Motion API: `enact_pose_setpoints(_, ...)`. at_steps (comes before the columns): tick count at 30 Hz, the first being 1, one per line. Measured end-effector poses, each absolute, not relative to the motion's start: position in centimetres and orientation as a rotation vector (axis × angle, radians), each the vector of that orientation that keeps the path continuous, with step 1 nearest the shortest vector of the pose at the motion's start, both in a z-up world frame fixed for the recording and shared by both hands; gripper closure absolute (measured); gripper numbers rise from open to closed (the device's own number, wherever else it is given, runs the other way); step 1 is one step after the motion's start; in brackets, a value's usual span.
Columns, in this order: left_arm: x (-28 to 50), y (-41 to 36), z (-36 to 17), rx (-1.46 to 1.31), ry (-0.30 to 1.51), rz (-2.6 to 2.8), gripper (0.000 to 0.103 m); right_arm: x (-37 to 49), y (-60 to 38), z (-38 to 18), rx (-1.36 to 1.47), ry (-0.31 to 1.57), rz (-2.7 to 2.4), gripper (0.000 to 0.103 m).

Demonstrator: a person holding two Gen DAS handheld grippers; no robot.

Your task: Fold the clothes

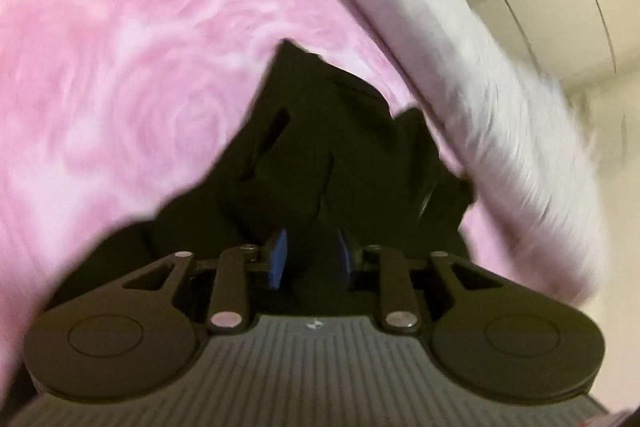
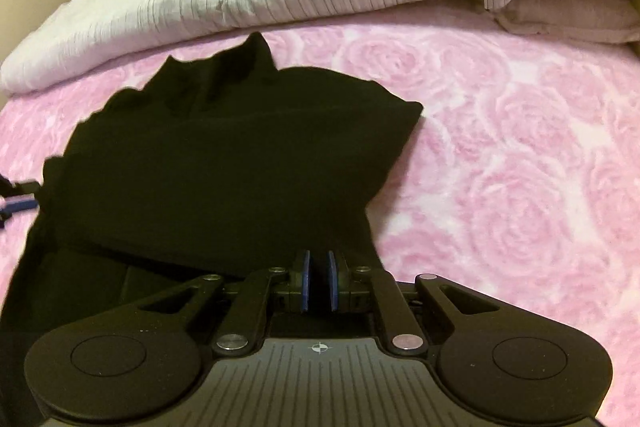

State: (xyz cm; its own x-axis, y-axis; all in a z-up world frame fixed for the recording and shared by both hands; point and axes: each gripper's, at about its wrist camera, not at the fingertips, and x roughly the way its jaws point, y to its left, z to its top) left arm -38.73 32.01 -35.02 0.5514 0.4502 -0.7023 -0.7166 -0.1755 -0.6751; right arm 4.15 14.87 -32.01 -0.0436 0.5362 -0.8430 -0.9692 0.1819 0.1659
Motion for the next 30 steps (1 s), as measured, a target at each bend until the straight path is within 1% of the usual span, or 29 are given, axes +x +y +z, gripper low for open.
enact_pose_setpoints(1, -39.2, 31.6, -35.4, -1.457, 0.189, 1.065, 0.075, 4.1, 14.8, -32.0, -0.574, 0.972, 1.337, 0.095)
enact_pose_setpoints(4, -40.1, 30.5, -36.5, -1.55, 0.09, 1.11, 0.07, 4.0, 14.6, -31.9, -0.545, 0.999, 1.342, 0.095)
enact_pose_setpoints(8, -40.0, 30.8, -38.1, -1.561, 0.015, 1.16, 0.069, 4.1, 14.5, -32.2, -0.517, 1.043, 1.329, 0.095)
enact_pose_setpoints(10, -39.7, 31.8, -38.5, -1.524, 0.031, 1.165, 0.074, 4.4, 14.5, -32.5, -0.506, 1.068, 1.313, 0.095)
enact_pose_setpoints(11, -39.5, 32.3, -38.7, -1.505, 0.039, 1.167, 0.083, 4.4, 14.5, -32.5, -0.502, 1.073, 1.309, 0.095)
enact_pose_setpoints(12, -38.7, 32.6, -37.7, -1.374, 0.119, 1.165, 0.095, 4.5, 14.6, -32.6, -0.498, 1.077, 1.305, 0.095)
enact_pose_setpoints(13, -38.0, 32.8, -36.7, -1.24, 0.197, 1.159, 0.095, 4.5, 14.6, -32.6, -0.495, 1.081, 1.302, 0.095)
enact_pose_setpoints(14, -37.2, 33.0, -35.7, -1.105, 0.273, 1.149, 0.096, 4.6, 14.7, -32.6, -0.496, 1.081, 1.3, 0.095)
enact_pose_setpoints(17, -36.9, 33.3, -36.1, -1.008, 0.419, 1.127, 0.095, 4.7, 14.5, -32.3, -0.485, 1.067, 1.299, 0.095)
enact_pose_setpoints(19, -36.7, 33.5, -36.3, -0.944, 0.514, 1.11, 0.09, 4.6, 14.7, -32.6, -0.481, 1.076, 1.298, 0.095)
enact_pose_setpoints(20, -36.6, 33.6, -36.5, -0.911, 0.561, 1.101, 0.089, 4.6, 14.9, -32.7, -0.489, 1.086, 1.284, 0.095)
enact_pose_setpoints(21, -36.5, 33.7, -36.6, -0.877, 0.608, 1.091, 0.086, 4.4, 15.0, -32.5, -0.499, 1.08, 1.285, 0.095)
enact_pose_setpoints(23, -36.7, 33.5, -35.1, -0.876, 0.596, 1.12, 0.084, 4.1, 15.2, -32.1, -0.52, 1.066, 1.287, 0.095)
enact_pose_setpoints(25, -36.8, 33.1, -33.7, -0.854, 0.57, 1.167, 0.079, 3.9, 15.4, -31.3, -0.529, 1.023, 1.308, 0.095)
enact_pose_setpoints(28, -36.8, 32.1, -31.6, -0.791, 0.555, 1.362, 0.084, 3.8, 15.5, -30.0, -0.5, 0.947, 1.338, 0.095)
enact_pose_setpoints(30, -36.0, 32.0, -31.3, -0.732, 0.537, 1.368, 0.084, 3.9, 16.1, -30.1, -0.479, 0.933, 1.359, 0.095)
